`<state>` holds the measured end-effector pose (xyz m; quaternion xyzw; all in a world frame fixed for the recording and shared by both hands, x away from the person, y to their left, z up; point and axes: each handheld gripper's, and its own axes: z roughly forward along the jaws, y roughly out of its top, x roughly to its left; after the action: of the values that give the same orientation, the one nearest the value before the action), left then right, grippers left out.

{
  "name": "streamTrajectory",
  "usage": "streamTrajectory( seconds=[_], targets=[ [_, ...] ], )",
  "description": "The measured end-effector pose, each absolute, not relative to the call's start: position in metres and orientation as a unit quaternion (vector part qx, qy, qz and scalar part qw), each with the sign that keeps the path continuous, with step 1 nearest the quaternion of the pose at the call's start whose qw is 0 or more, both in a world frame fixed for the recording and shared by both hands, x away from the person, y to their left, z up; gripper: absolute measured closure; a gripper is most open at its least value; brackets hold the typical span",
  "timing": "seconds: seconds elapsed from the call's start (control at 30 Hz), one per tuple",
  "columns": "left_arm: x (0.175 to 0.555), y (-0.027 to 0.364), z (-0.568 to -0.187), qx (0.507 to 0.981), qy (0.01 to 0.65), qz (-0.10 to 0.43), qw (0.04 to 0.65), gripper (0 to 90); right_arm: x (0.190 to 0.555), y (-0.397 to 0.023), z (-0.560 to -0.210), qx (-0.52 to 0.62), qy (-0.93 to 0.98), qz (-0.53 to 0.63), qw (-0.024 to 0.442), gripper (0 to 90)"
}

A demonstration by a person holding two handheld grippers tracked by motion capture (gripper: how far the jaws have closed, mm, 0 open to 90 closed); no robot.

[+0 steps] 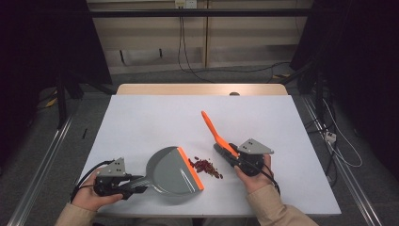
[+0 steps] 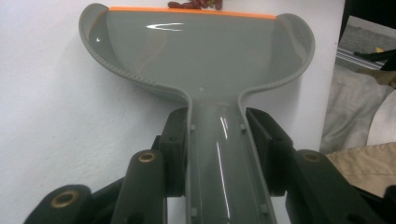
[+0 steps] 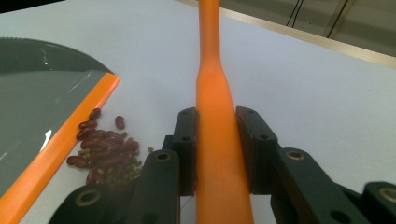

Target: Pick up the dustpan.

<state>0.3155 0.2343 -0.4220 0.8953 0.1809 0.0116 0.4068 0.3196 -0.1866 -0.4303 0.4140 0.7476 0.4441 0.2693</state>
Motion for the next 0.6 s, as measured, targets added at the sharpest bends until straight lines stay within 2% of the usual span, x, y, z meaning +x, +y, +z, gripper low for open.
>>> streamTrajectory(
  seconds=[0.6],
  targets=[
    [0.3165, 0.2295, -0.4204, 0.894, 0.181, 0.008, 0.409, 61.9, 0.3196, -0.1822, -0.4309, 0.431, 0.742, 0.445, 0.256, 71.2]
  ],
)
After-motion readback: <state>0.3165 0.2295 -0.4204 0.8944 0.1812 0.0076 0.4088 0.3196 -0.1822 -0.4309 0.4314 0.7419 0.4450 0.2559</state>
